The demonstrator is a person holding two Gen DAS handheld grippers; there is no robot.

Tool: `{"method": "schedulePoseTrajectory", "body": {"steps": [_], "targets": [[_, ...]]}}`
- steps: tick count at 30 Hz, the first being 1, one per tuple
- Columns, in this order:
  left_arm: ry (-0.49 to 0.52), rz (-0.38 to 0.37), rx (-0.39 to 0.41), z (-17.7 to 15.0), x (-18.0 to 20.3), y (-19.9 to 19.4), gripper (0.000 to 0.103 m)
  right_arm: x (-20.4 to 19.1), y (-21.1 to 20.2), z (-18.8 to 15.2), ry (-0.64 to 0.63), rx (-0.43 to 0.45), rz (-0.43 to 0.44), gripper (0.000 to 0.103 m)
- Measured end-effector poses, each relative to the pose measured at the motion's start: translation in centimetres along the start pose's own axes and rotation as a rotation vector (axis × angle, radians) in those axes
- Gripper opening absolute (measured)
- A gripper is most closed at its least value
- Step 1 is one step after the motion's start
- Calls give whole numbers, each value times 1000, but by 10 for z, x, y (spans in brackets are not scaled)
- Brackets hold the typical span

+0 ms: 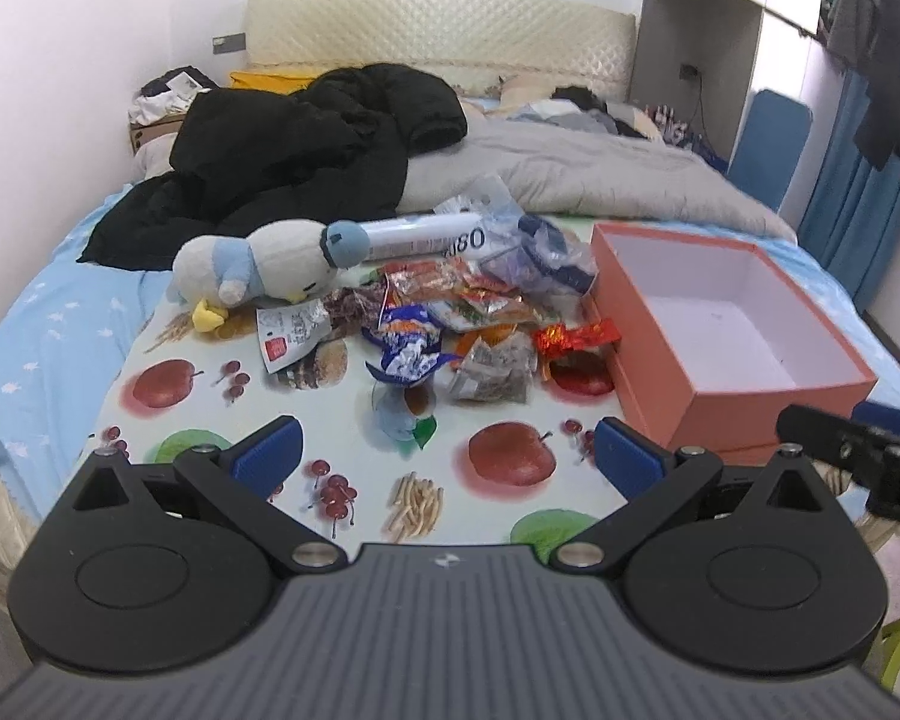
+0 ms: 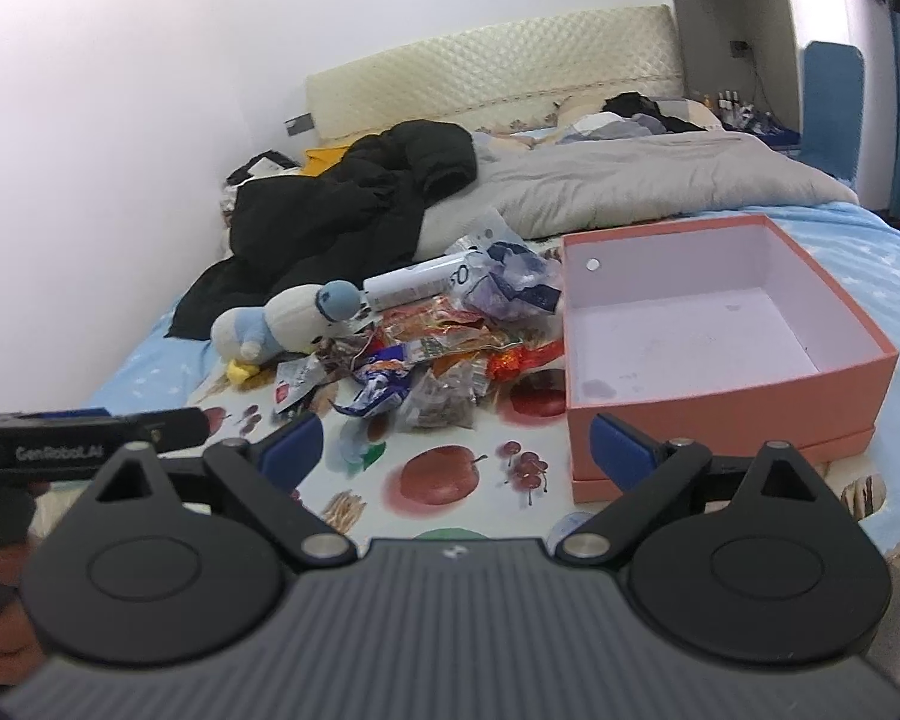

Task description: Organize snacks

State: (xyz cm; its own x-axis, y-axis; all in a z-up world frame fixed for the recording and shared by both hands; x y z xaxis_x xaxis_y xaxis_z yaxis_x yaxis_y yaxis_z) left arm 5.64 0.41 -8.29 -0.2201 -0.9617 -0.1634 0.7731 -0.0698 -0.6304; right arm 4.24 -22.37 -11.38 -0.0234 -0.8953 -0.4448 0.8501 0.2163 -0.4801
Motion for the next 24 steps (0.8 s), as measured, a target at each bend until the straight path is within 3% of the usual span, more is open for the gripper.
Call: {"method": "schedulePoseTrajectory", "body": {"steps": [16, 24], "targets": [[-24, -68, -48, 3, 8, 42, 103, 11, 17, -15, -21, 4, -50, 93], [2, -52, -72, 7, 5, 70, 103, 16, 34, -18, -11, 7, -65, 93]]}}
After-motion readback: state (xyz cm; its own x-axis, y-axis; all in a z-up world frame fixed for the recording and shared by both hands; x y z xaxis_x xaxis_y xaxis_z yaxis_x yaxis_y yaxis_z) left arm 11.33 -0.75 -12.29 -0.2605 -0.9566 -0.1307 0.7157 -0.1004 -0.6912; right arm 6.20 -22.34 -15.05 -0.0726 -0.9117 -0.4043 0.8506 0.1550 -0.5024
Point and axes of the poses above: each gripper's, at about its wrist camera, not at the fingertips, and y roughly the way its jaws point, x to its right, z to its top, the point moved 4 cm from there along y, roughly the way its jaws point, and after that the axes turned 15 degrees about y, right-handed, at the moved point
